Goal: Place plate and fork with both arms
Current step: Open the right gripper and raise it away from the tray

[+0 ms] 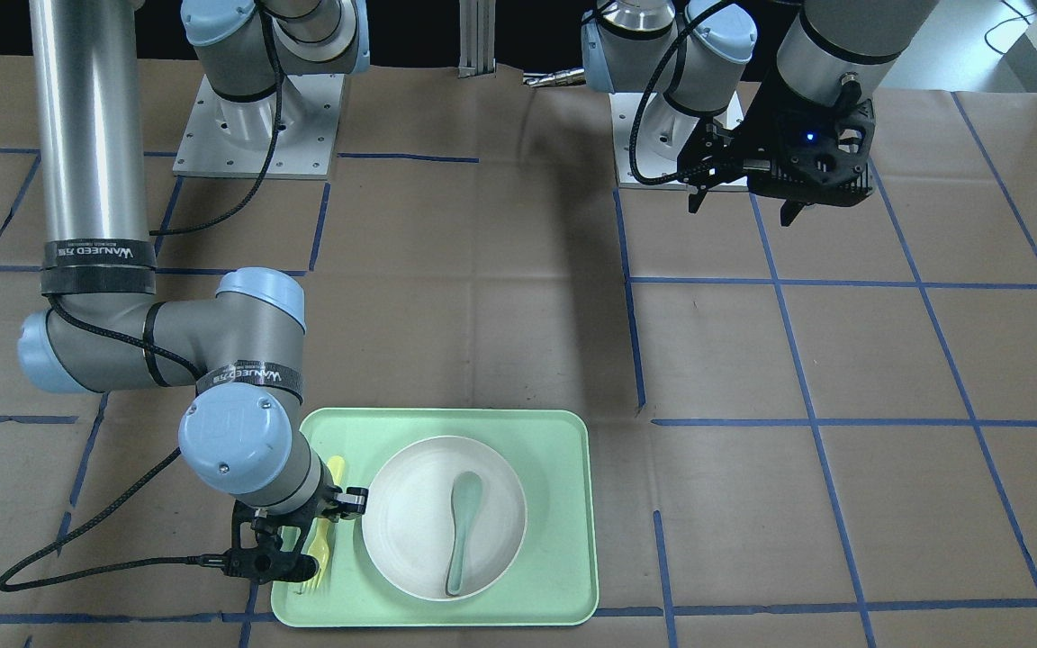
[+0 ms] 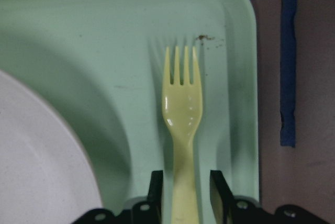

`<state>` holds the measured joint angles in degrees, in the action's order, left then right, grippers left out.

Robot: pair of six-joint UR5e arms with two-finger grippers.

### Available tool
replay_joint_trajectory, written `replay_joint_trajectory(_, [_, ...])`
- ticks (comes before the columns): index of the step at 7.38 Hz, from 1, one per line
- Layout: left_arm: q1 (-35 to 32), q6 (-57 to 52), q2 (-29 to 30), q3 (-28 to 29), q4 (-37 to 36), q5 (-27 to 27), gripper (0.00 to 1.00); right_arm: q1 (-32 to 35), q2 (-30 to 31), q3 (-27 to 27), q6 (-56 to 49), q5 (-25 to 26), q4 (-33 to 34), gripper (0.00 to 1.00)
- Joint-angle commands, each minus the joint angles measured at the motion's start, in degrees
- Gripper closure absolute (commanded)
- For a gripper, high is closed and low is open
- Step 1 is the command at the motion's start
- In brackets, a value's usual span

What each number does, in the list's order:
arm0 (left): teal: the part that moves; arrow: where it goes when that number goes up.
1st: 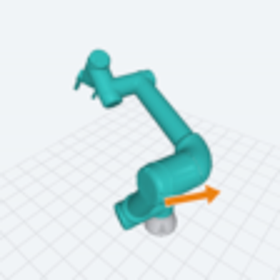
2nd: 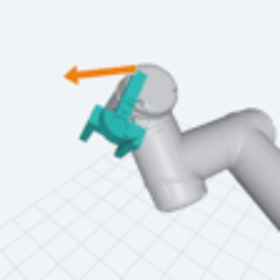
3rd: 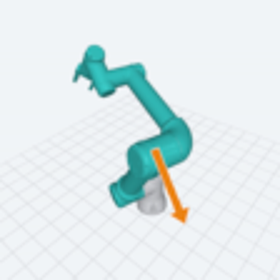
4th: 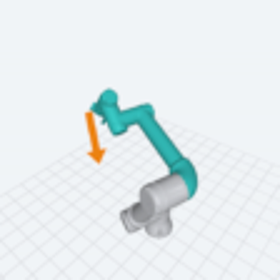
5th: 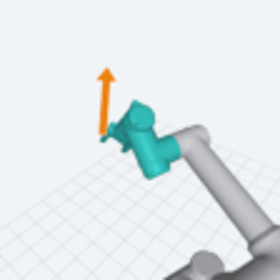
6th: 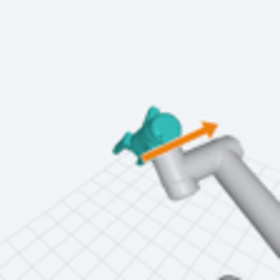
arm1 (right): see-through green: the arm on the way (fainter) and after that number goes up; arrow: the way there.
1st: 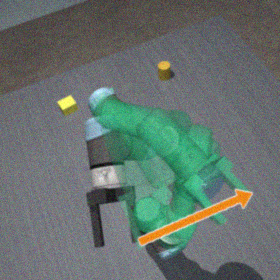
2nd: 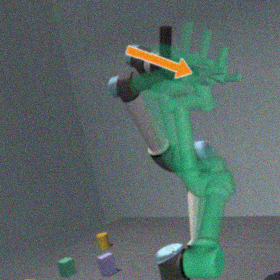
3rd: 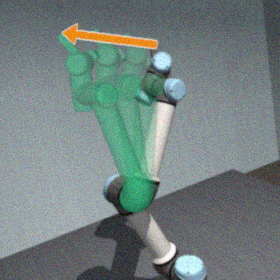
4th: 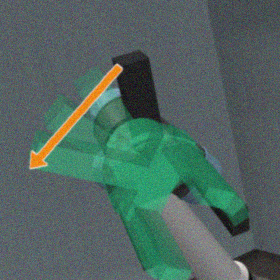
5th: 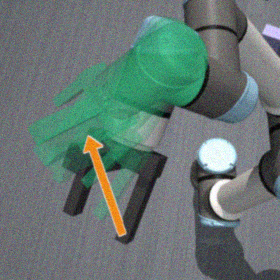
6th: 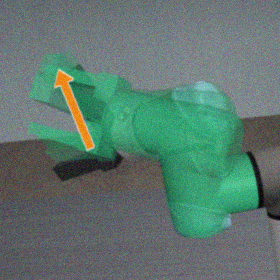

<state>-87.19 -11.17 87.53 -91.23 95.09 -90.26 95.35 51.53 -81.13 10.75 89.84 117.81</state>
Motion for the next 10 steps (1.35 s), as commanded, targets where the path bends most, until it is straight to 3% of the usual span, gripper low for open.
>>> replay_joint_trajectory(1, [0.0,0.0,0.0,0.0,-0.1,0.0,0.0,-0.2,3.5,0.1,-0.7,0.0,-3.3,0.0])
replay_joint_trajectory(4, [0.0,0.0,0.0,0.0,0.0,0.0,0.0,-1.7,19.7,-6.3,-6.6,0.6,-11.3,0.0])
replay_joint_trajectory(6, [0.0,0.0,0.0,0.0,-0.1,0.0,0.0,-3.9,33.2,-12.5,-8.9,2.3,-20.1,0.0])
replay_joint_trajectory(7, [0.0,0.0,0.0,0.0,-0.1,0.0,0.0,-4.5,38.2,-13.2,-8.9,2.4,-25.7,0.0])
replay_joint_trajectory(8, [0.0,0.0,0.0,0.0,-0.1,0.0,0.0,-4.3,42.2,-13.2,-8.6,2.3,-31.4,0.0])
replay_joint_trajectory(10, [0.0,0.0,0.0,0.0,0.0,0.0,0.0,-4.0,43.6,-11.8,-8.0,1.7,-32.6,0.0])
